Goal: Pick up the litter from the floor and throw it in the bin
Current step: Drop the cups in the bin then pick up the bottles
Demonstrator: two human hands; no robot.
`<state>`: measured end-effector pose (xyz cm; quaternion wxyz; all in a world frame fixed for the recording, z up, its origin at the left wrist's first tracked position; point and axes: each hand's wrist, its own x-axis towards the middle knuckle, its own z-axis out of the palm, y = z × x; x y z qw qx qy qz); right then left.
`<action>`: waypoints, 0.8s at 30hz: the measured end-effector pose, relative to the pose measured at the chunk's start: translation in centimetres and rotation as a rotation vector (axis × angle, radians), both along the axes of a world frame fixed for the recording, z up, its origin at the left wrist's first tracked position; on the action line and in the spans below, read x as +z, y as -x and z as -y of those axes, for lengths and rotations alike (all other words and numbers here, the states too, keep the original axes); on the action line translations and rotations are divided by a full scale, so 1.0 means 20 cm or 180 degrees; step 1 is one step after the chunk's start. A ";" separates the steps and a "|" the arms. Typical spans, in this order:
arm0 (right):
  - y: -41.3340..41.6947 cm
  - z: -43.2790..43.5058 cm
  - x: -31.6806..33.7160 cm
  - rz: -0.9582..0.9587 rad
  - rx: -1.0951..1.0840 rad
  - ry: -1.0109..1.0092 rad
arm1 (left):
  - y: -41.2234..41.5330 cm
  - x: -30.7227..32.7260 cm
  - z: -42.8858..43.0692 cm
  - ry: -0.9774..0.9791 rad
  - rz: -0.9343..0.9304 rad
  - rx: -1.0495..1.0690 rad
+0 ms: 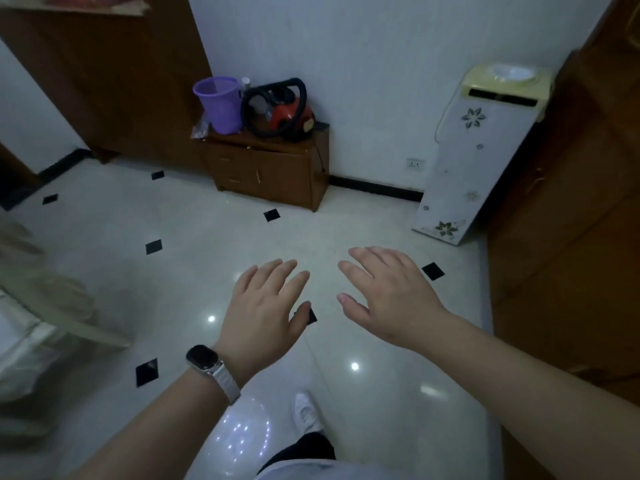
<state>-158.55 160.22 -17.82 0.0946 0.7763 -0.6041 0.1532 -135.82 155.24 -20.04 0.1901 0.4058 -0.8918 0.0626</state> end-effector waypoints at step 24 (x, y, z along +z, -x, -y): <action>0.25 2.37 -0.05 0.0200 0.0685 0.0073 | 0.26 0.09 2.21 0.0204 0.0118 0.0298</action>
